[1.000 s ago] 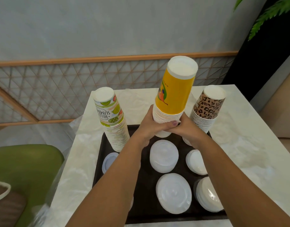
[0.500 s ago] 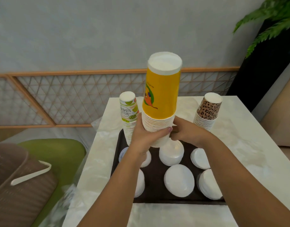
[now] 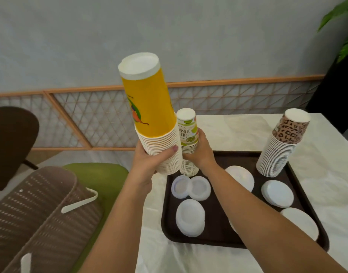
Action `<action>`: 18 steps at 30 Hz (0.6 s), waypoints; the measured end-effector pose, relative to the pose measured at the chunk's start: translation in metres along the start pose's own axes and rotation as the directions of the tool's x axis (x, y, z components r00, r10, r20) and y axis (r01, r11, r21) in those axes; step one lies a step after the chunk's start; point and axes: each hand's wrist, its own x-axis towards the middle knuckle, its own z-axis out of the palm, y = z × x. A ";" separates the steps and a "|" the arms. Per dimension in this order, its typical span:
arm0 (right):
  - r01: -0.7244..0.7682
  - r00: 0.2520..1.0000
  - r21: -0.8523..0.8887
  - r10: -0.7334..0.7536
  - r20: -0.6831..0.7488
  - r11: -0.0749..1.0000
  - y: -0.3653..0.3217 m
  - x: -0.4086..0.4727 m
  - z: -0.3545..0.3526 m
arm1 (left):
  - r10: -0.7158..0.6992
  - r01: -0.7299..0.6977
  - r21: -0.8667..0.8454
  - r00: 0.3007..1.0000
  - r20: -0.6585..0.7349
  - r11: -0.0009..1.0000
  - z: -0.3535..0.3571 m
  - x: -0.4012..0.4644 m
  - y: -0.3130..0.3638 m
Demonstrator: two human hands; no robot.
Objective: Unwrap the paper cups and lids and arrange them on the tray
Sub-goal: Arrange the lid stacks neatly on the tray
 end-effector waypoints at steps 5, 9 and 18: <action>-0.028 0.996 0.013 0.029 -0.083 1.000 0.007 0.007 0.011 | -0.007 0.007 0.002 1.000 -0.003 1.000 -0.008 0.016 -0.012; -0.036 0.981 -0.024 0.030 -0.191 0.999 0.013 0.008 -0.009 | -0.027 0.027 0.024 1.000 0.016 0.999 -0.004 0.034 -0.029; -0.106 0.944 -0.054 0.083 -0.319 0.993 0.035 0.005 -0.088 | -0.032 0.026 0.070 0.995 0.091 0.997 0.034 0.077 -0.077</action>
